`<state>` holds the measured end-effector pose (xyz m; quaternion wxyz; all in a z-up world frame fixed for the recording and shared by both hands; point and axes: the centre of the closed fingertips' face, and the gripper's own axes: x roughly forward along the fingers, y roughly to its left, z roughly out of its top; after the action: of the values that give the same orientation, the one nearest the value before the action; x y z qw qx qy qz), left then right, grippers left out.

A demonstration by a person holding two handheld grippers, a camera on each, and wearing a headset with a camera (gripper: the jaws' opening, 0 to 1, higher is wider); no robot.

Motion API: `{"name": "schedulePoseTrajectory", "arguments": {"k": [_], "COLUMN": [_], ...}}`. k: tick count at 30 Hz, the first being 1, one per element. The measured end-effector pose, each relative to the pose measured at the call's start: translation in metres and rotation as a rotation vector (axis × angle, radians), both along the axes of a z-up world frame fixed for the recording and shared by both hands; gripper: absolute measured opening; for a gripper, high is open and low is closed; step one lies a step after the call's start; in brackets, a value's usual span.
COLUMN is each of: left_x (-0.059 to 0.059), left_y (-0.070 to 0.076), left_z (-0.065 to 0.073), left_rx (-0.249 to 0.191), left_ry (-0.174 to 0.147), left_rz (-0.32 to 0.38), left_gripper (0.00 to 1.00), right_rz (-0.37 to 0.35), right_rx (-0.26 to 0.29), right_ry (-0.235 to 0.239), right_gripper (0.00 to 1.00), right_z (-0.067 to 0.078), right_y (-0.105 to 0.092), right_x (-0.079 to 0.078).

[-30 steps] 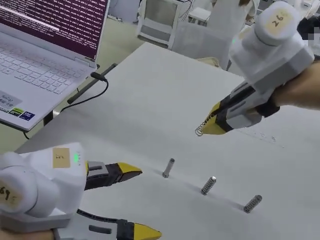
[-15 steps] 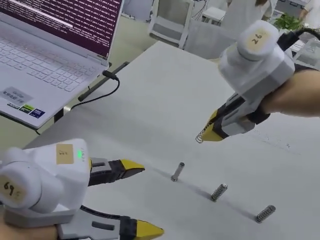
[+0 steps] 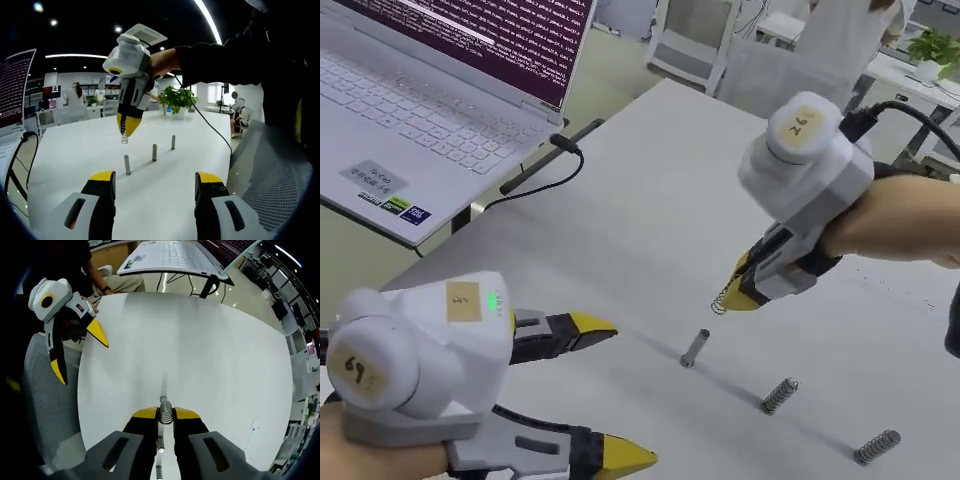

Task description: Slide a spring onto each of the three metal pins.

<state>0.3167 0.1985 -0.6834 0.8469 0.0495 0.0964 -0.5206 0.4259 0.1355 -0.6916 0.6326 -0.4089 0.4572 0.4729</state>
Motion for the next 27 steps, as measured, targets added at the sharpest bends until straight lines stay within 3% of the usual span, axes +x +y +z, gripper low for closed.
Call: {"name": "schedulePoseTrajectory", "arguments": {"k": [9,27], "left_x": [0.003,0.001], "left_y": [0.004,0.006], "left_z": [-0.007,-0.013], "left_rx": [0.032,0.047], "left_ry": [0.002,0.012], "left_rz": [0.018,0.023], "left_gripper": [0.60,0.58], "right_rz": [0.011,0.001], "right_rx": [-0.033,-0.035], "right_ry": [0.028,0.056], "right_gripper": [0.08,0.08], "right_z": [-0.022,-0.038], "right_y": [-0.003,-0.002], "right_x": [-0.001,-0.004]}}
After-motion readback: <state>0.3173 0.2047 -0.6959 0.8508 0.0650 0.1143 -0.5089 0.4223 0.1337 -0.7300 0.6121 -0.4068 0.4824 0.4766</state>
